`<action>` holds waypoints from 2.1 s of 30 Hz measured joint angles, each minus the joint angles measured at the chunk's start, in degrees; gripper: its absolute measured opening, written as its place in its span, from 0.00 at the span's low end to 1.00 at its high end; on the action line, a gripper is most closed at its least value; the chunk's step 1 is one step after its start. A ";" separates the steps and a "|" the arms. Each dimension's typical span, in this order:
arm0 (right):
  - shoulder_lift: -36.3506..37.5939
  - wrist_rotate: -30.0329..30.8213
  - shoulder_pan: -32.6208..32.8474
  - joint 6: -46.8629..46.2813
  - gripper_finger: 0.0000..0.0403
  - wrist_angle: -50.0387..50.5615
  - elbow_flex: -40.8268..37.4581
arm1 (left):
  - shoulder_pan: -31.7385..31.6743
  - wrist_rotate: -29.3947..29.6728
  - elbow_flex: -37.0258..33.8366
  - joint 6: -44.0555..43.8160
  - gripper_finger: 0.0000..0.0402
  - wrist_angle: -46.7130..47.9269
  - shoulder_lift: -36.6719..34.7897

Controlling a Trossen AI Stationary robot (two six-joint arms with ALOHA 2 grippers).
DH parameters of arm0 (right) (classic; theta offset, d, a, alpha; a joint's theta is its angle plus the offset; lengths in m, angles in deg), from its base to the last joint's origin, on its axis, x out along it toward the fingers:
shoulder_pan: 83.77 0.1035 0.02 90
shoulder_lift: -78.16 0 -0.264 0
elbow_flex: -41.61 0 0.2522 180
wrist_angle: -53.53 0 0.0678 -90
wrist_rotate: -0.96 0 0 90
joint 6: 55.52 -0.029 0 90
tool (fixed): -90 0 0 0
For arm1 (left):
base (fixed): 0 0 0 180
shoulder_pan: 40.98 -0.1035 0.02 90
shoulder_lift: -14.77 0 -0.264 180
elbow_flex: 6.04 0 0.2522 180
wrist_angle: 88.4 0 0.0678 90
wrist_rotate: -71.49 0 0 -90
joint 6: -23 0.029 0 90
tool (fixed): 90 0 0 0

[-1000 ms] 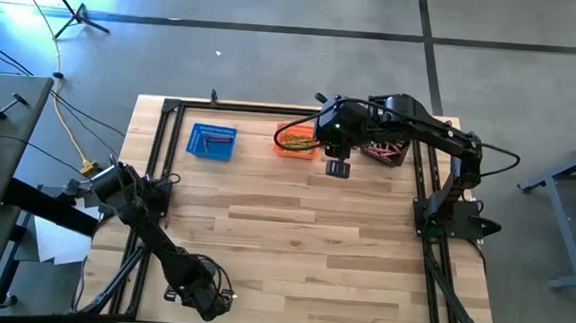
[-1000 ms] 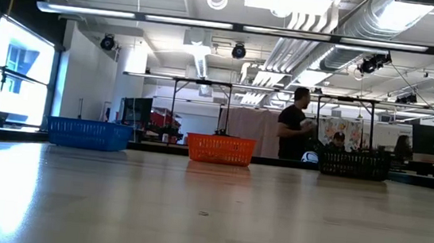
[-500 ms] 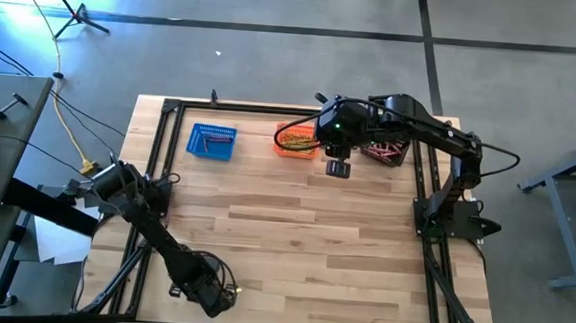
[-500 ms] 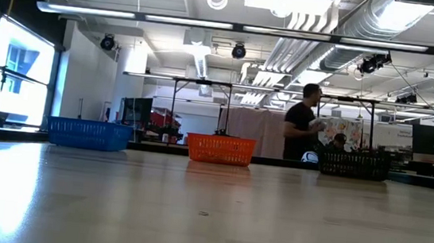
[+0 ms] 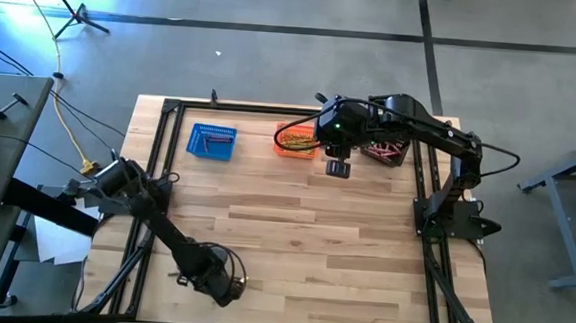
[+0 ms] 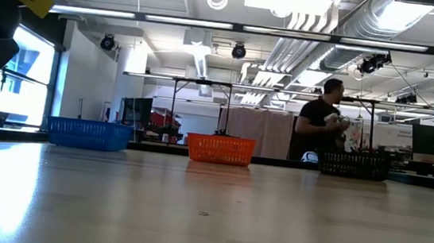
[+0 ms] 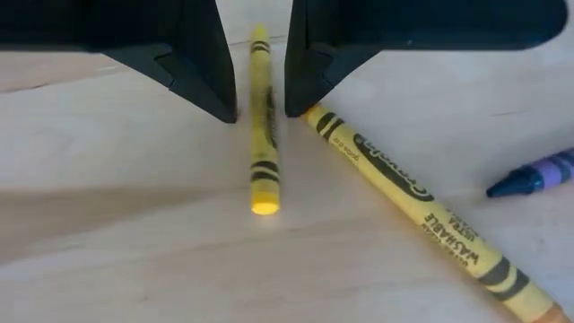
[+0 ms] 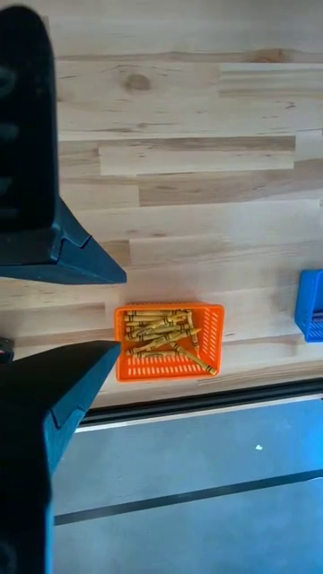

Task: Sort crayons
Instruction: Put the right yellow crayon into the orange bin

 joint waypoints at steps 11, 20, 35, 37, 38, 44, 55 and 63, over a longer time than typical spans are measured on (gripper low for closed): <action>0.00 -0.04 0.00 0.00 0.24 0.00 0.00 | -0.74 -1.99 -0.03 1.67 0.02 -0.29 0.20; 0.00 0.17 0.00 -5.46 0.24 2.31 0.00 | -6.12 9.32 0.78 12.22 0.01 3.08 -5.56; 0.00 0.44 0.00 -13.06 0.24 4.41 0.00 | -44.68 30.48 0.82 75.02 0.00 -14.64 -17.94; 0.00 0.46 0.00 -14.07 0.24 4.16 0.00 | -50.13 25.66 1.00 82.50 0.00 -25.47 -16.06; 0.00 0.44 0.00 -14.67 0.24 4.11 0.00 | -52.50 23.83 0.90 85.31 0.00 -29.24 -14.87; 0.00 0.46 0.00 -18.39 0.24 4.00 0.00 | -61.75 22.39 2.36 90.33 0.00 -38.96 -6.54; 0.00 0.50 -0.02 -20.02 0.24 3.37 0.00 | -64.54 16.06 2.62 93.84 0.05 -38.84 -2.32; 0.00 0.49 -0.02 -20.26 0.24 2.32 0.00 | -64.83 9.83 2.67 102.27 0.23 -40.16 -3.75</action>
